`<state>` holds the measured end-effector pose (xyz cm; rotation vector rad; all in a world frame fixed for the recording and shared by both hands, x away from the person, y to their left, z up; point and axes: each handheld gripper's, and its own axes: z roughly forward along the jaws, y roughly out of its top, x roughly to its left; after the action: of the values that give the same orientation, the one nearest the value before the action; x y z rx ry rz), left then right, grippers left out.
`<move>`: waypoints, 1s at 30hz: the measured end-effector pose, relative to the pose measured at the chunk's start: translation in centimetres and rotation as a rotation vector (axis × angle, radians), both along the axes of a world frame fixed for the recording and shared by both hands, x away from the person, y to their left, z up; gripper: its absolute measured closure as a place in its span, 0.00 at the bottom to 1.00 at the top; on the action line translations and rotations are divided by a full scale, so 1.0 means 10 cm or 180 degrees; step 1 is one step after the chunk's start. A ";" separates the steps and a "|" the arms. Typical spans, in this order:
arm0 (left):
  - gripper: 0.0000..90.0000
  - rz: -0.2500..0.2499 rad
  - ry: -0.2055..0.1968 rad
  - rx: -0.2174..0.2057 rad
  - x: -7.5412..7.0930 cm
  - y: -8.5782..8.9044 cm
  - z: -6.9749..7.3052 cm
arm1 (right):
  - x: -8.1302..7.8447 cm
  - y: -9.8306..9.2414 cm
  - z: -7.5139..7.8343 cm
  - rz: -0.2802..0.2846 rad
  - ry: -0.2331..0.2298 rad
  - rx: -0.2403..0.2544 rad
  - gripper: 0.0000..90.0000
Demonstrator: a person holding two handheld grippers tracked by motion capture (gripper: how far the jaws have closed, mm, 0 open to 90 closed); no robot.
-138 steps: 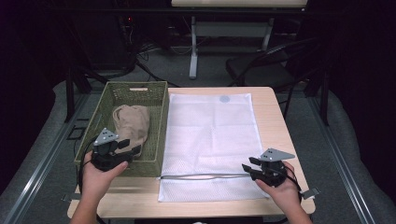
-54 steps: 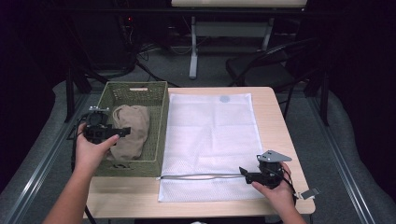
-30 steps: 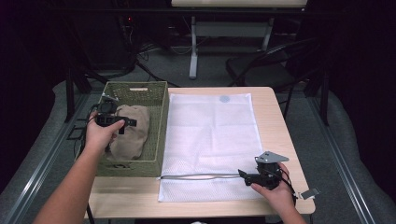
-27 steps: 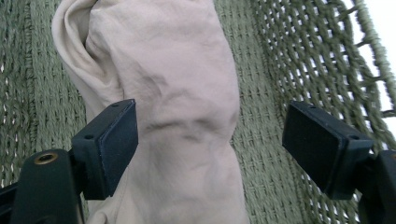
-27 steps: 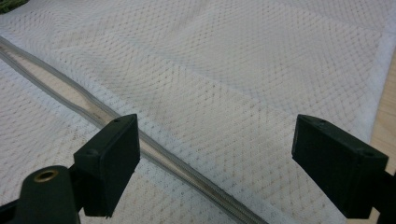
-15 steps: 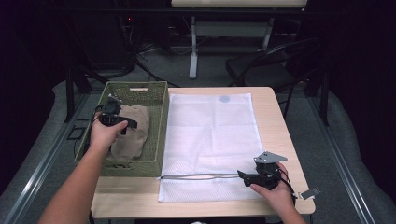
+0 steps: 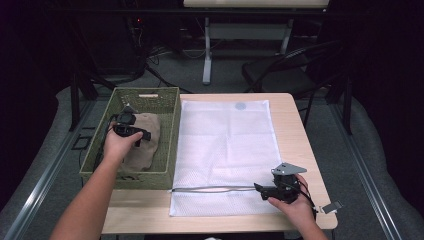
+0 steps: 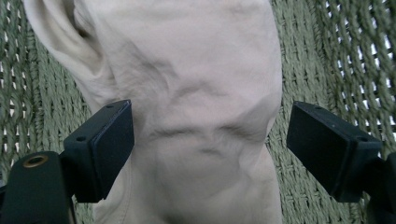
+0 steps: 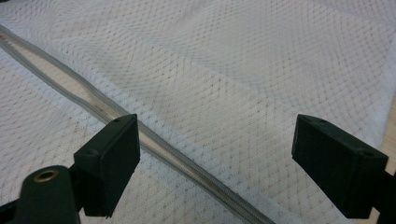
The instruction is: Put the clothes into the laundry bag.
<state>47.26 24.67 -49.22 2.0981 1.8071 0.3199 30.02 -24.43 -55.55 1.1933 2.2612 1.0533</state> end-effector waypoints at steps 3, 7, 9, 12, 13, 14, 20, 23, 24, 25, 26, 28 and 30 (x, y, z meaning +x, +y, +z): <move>0.17 -0.0019 0.0037 0.0019 0.01 -0.03 -0.03 | 0.00 0.00 0.00 0.0004 0.0004 -0.0013 0.17; 0.17 -0.0003 0.0039 0.0069 0.02 -0.06 -0.05 | 0.00 0.00 -0.01 0.0006 0.0009 -0.0003 0.17; 0.17 -0.0005 0.0053 0.0092 0.03 -0.08 -0.07 | 0.00 0.00 -0.01 0.0001 0.0008 -0.0011 0.17; 0.16 -0.0026 0.0078 0.0167 0.04 -0.11 -0.09 | 0.00 0.00 -0.01 0.0019 0.0025 -0.0016 0.17; 0.16 -0.0026 0.0078 0.0167 0.04 -0.11 -0.09 | 0.00 0.00 -0.01 0.0024 0.0030 -0.0024 0.17; 0.16 -0.0036 0.0072 0.0203 0.04 -0.13 -0.11 | 0.00 0.00 -0.01 0.0027 0.0030 -0.0028 0.17; 0.13 -0.0036 0.0082 0.0267 0.06 -0.16 -0.15 | 0.00 0.01 -0.01 0.0042 0.0042 -0.0032 0.17; 0.11 -0.0009 0.0077 0.0296 0.07 -0.16 -0.16 | 0.01 0.01 -0.01 0.0038 0.0040 -0.0047 0.17; 0.11 0.0009 0.0077 0.0302 0.08 -0.15 -0.16 | 0.00 0.01 -0.01 0.0032 0.0040 -0.0040 0.17; 0.11 0.0009 0.0077 0.0302 0.08 -0.15 -0.16 | 0.00 0.01 -0.01 0.0032 0.0040 -0.0040 0.17; 0.10 0.0035 0.0081 0.0309 0.08 -0.15 -0.16 | 0.01 0.00 -0.01 0.0041 0.0041 -0.0048 0.17; 0.10 0.0051 0.0081 0.0317 0.09 -0.14 -0.15 | 0.00 0.01 -0.02 0.0029 0.0037 -0.0048 0.17; 0.09 0.0063 0.0063 0.0391 0.09 -0.12 -0.16 | 0.01 0.00 -0.02 0.0028 0.0038 -0.0028 0.17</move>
<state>48.13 23.44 -50.78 2.1736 1.8645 0.4267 30.11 -24.39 -55.80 1.1904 2.2797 1.0413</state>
